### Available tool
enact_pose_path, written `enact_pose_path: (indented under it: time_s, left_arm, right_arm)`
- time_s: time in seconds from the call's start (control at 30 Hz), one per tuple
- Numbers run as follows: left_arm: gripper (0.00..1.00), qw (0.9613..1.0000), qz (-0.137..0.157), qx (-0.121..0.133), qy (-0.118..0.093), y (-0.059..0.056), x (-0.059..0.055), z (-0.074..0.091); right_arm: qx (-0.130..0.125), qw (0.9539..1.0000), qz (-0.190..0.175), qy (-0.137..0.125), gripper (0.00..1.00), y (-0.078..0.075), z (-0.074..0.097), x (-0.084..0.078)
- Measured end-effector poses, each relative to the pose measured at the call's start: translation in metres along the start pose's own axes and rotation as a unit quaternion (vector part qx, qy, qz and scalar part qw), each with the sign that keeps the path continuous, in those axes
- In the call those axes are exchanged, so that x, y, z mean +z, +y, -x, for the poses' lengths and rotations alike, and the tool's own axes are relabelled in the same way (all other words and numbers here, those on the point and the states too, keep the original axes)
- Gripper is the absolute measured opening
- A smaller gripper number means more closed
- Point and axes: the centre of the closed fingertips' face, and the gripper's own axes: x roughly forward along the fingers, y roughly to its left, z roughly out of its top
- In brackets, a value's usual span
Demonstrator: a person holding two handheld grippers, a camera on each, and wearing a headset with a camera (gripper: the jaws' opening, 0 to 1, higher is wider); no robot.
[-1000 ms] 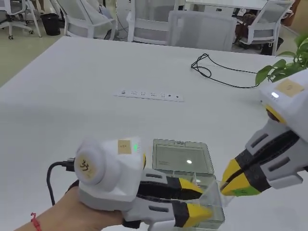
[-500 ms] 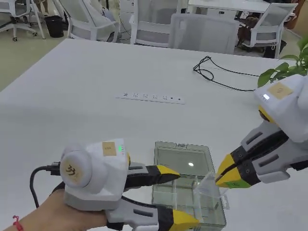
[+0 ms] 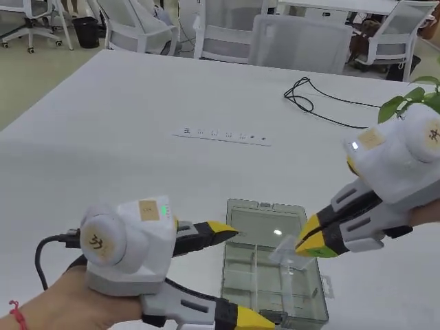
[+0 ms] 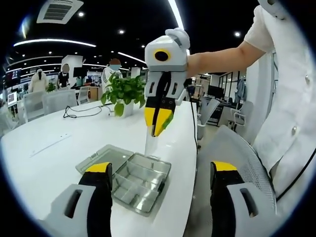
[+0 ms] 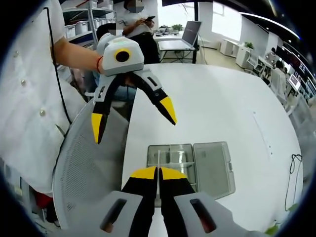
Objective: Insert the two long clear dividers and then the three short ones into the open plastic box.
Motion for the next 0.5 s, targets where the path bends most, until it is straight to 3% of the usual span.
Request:
enact_pose_path:
  time_s: [0.27,0.5]
  left_arm:
    - [0.94,0.9999,0.006,0.008,0.003,0.004,-0.009,0.004]
    - [1.0,0.9998,0.012,0.013,0.006,0.009,-0.015,0.007]
  right_arm:
    - [-0.006,1.0,-0.006,0.001,0.03,-0.022,-0.018,-0.017]
    - [-0.01,0.9999,-0.012,0.001,0.03,-0.026,-0.033,-0.025]
